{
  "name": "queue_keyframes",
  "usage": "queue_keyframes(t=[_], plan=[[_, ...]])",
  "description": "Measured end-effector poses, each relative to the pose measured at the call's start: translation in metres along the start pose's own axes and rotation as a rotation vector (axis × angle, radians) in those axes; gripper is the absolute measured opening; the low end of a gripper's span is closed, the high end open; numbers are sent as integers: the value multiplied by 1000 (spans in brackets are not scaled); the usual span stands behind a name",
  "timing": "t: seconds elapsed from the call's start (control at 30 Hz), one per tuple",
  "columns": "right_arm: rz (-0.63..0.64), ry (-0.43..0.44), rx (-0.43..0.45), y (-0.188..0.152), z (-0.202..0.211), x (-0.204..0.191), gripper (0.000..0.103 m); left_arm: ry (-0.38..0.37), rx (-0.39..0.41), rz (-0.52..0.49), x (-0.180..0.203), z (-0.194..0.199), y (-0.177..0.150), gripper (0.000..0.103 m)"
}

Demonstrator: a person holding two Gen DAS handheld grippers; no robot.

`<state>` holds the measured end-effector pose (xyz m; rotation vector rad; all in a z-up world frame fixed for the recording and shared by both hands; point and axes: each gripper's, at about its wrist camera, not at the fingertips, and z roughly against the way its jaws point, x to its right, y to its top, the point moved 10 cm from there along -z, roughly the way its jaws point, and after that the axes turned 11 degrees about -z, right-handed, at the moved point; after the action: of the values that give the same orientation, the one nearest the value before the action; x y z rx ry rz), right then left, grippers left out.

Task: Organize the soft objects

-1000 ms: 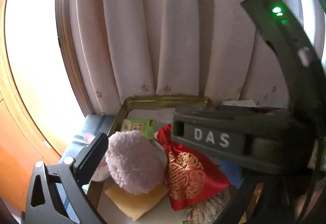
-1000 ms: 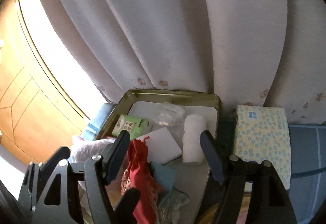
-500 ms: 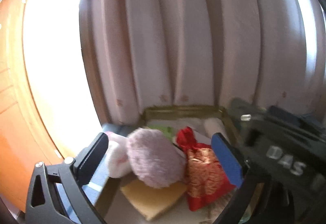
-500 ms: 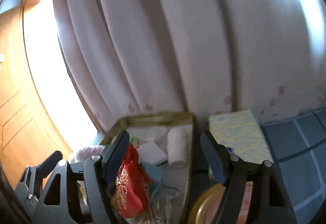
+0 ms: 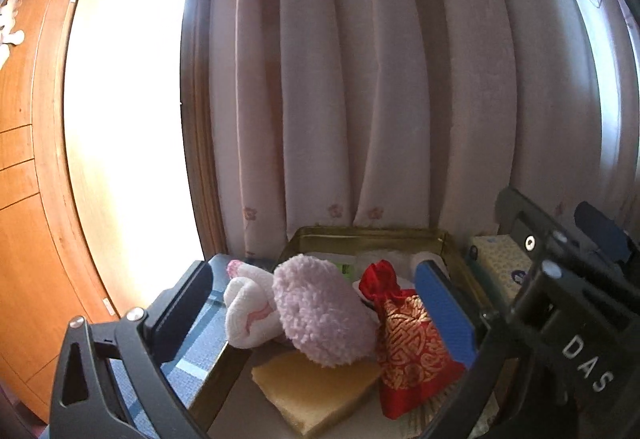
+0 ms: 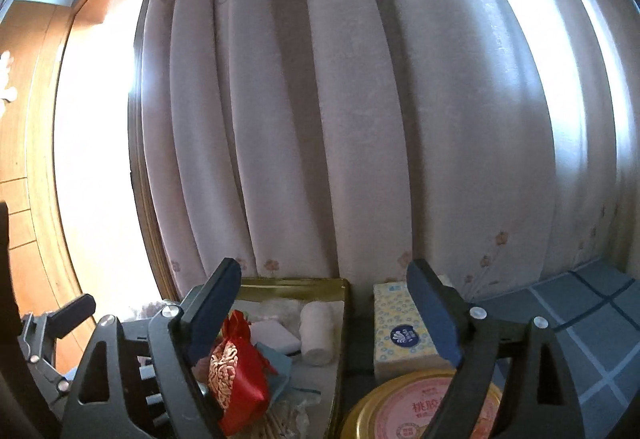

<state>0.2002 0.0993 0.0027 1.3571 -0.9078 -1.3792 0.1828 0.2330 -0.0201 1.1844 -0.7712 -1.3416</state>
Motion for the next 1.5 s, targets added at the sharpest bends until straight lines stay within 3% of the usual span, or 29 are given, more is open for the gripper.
queue_keyframes(t=[0.9, 1.5], plan=[[37, -13, 103, 3, 50, -4, 87, 10, 25, 26, -19, 33, -12, 102], [29, -47, 163, 8, 64, -2, 93, 24, 17, 8, -19, 30, -13, 102]])
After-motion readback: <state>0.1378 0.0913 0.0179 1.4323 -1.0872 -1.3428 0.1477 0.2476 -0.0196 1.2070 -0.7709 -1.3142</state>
